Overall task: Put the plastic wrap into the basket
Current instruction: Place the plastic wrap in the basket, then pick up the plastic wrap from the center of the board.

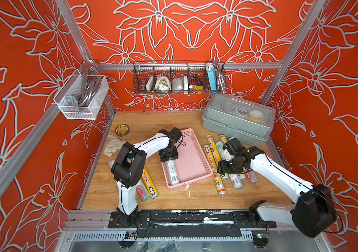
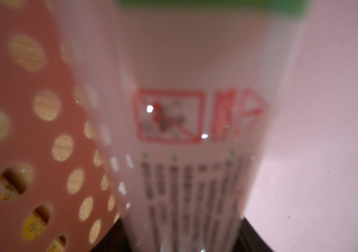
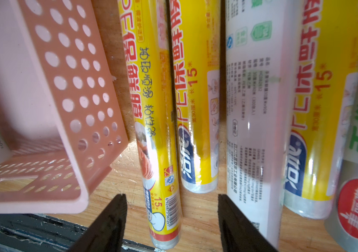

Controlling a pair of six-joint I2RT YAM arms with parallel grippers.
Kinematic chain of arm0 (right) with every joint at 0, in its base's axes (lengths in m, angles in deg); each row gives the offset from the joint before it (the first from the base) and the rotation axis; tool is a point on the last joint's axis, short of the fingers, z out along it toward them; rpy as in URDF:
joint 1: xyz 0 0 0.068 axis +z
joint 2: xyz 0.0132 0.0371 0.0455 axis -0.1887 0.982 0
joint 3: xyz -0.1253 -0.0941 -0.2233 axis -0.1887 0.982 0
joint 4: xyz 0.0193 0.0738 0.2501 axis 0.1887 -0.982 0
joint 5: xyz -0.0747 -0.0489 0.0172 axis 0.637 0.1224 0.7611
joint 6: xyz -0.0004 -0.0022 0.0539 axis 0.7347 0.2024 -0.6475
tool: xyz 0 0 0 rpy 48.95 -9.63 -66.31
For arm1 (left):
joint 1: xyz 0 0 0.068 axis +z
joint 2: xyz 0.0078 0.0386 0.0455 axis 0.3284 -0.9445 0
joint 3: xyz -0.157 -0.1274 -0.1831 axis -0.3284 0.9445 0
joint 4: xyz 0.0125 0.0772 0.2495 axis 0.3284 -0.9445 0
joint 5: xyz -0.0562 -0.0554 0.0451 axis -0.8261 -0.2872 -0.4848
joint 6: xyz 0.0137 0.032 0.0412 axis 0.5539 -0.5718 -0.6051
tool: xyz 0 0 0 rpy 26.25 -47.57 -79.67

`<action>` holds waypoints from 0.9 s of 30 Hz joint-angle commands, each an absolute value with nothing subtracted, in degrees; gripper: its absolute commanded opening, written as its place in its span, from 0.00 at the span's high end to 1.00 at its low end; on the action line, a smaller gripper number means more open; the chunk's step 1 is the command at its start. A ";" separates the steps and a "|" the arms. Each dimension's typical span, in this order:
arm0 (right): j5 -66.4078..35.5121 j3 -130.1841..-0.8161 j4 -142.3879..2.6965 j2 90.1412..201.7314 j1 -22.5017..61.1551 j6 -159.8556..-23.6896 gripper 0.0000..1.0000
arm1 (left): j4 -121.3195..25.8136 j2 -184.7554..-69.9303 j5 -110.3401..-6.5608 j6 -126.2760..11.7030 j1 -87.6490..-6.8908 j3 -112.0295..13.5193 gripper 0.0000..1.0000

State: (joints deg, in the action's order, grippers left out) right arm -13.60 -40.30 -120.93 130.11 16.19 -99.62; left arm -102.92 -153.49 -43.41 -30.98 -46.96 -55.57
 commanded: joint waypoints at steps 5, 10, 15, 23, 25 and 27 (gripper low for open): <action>-12.85 -40.55 -121.98 129.19 16.80 -99.44 0.31 | -103.19 -153.91 -40.27 -30.12 -47.20 -55.78 0.39; -13.03 -40.76 -121.60 128.62 16.81 -99.18 0.30 | -104.55 -152.93 -39.12 -30.36 -47.82 -57.07 0.33; -13.39 -41.00 -121.53 128.53 16.79 -98.13 0.31 | -106.17 -150.18 -38.42 -30.86 -48.17 -58.42 0.33; -13.60 -40.97 -119.14 129.26 16.90 -97.24 0.32 | -108.83 -142.32 -39.35 -34.38 -48.26 -61.14 0.32; -13.54 -41.12 -118.32 130.11 16.98 -96.96 0.32 | -107.81 -139.01 -40.87 -36.81 -48.26 -60.98 0.27; -13.56 -41.27 -117.13 130.86 17.06 -96.59 0.32 | -107.02 -135.80 -41.21 -38.47 -48.18 -60.34 0.25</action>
